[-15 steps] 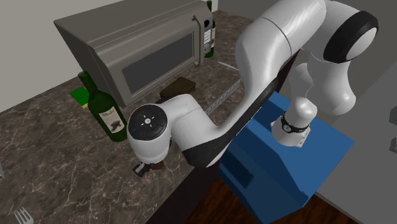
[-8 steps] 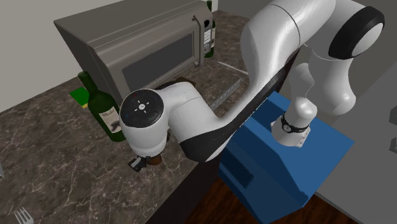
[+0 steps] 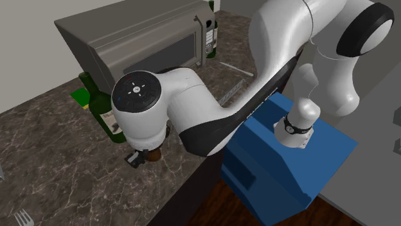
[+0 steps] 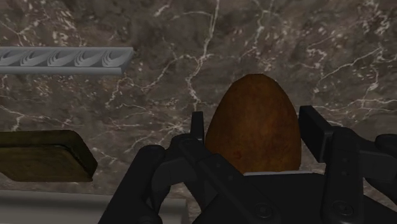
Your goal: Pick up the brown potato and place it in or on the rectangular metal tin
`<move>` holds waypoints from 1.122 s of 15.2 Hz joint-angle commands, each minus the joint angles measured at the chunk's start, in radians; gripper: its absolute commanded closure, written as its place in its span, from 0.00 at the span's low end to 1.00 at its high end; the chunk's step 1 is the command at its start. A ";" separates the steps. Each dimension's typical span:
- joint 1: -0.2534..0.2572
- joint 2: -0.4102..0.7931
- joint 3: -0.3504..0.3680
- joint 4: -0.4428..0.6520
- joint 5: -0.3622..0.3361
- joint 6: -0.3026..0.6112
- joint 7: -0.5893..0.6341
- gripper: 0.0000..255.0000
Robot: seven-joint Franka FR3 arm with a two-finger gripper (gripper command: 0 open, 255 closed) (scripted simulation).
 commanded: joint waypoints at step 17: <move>-0.214 -0.305 -0.145 -0.426 0.037 0.218 -0.323 1.00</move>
